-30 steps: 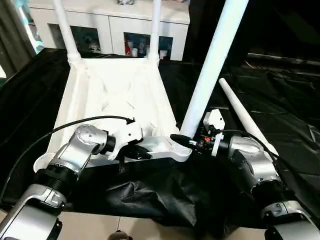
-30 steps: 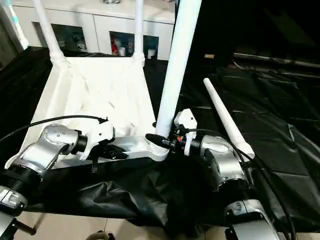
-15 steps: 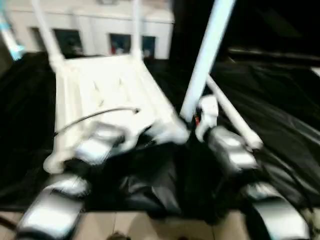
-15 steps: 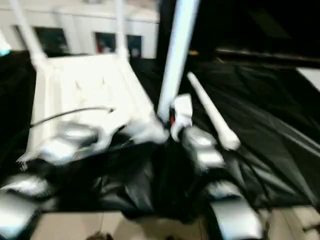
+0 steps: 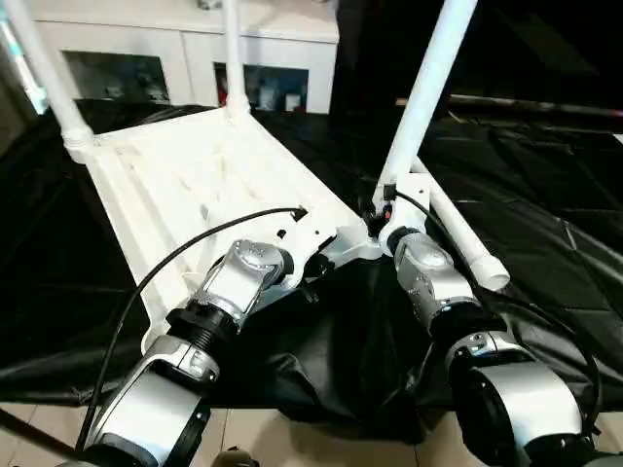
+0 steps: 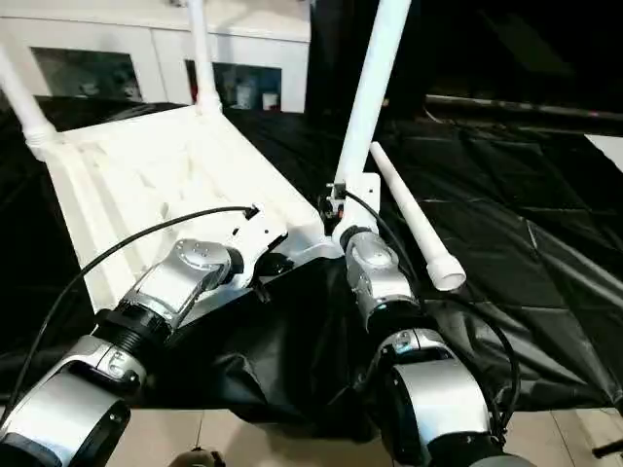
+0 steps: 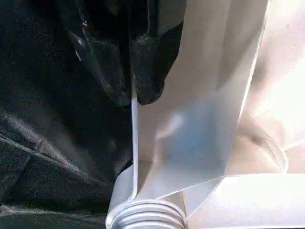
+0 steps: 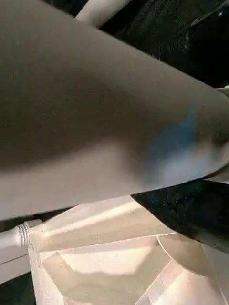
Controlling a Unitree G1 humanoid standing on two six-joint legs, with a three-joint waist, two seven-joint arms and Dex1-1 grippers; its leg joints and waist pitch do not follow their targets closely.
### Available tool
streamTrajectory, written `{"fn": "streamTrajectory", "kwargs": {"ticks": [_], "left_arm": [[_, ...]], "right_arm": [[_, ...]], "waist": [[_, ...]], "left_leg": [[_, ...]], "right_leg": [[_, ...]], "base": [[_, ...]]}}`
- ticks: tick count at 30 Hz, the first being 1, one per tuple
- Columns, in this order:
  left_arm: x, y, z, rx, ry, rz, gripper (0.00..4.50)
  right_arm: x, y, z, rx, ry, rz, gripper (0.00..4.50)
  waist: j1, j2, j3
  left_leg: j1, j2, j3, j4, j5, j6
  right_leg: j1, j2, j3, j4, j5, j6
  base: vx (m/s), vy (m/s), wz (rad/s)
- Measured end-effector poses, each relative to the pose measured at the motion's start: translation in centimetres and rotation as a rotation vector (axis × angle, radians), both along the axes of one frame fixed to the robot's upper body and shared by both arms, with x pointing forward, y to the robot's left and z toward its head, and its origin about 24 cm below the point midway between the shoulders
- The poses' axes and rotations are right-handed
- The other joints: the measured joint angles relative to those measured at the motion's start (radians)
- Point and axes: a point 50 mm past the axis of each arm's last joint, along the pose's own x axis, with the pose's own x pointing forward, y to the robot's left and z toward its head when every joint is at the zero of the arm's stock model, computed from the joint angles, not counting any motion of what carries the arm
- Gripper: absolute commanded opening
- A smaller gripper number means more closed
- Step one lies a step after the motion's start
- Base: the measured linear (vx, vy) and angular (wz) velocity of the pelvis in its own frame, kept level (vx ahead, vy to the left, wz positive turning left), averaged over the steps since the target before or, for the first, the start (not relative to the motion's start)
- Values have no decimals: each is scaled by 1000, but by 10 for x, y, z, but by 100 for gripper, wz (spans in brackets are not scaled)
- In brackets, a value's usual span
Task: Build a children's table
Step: Insert table leg to table base
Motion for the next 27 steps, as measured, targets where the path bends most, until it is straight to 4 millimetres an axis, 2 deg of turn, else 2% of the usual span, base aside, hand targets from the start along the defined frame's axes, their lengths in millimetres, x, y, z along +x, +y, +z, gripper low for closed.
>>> {"fn": "streamTrajectory", "kwargs": {"ticks": [12, 14, 16, 19, 22, 27], "left_arm": [[-1, 7, 2, 21, -9, 6, 0], [-1, 8, 2, 22, -9, 5, 0], [0, 9, 3, 24, -13, 5, 0], [0, 12, 4, 26, -17, 0, 0], [1, 15, 7, 25, -27, -9, 0], [2, 19, 11, 16, -42, -19, 0]], "right_arm": [[3, 6, 4, -23, 20, 41, 191], [3, 6, 5, -21, 18, 51, 247], [2, 7, 1, -19, 42, 61, 247], [2, 7, 1, -11, 43, 75, 285], [1, 7, -1, 6, 55, 99, 304], [-2, 5, -7, 22, 81, 133, 350]], "waist": [[-5, -2, -1], [-5, -2, -1], [-6, -1, -1], [-6, 2, 0], [-6, 2, 1], [-3, 11, 5]], "left_leg": [[2, 0, 6, -10, 0, 0], [2, 0, 6, -11, 0, 0], [2, 0, 6, -11, 0, 0], [2, 0, 8, -11, 0, 0], [1, 2, 11, -10, 0, 0], [-1, 8, 15, -11, 6, -1]], "right_leg": [[-6, 0, 4, -3, 0, 0], [-7, 0, 4, -3, 0, 0], [-8, 0, 4, -3, 0, 0], [-8, 0, 5, -3, 4, 0], [-11, 0, 5, -3, 15, -1], [-15, 4, 5, -1, 21, -7]], "base": [[0, 0, 0], [0, 0, 0], [0, 0, 0], [0, 0, 0], [0, 0, 0], [0, 0, 0]]}}
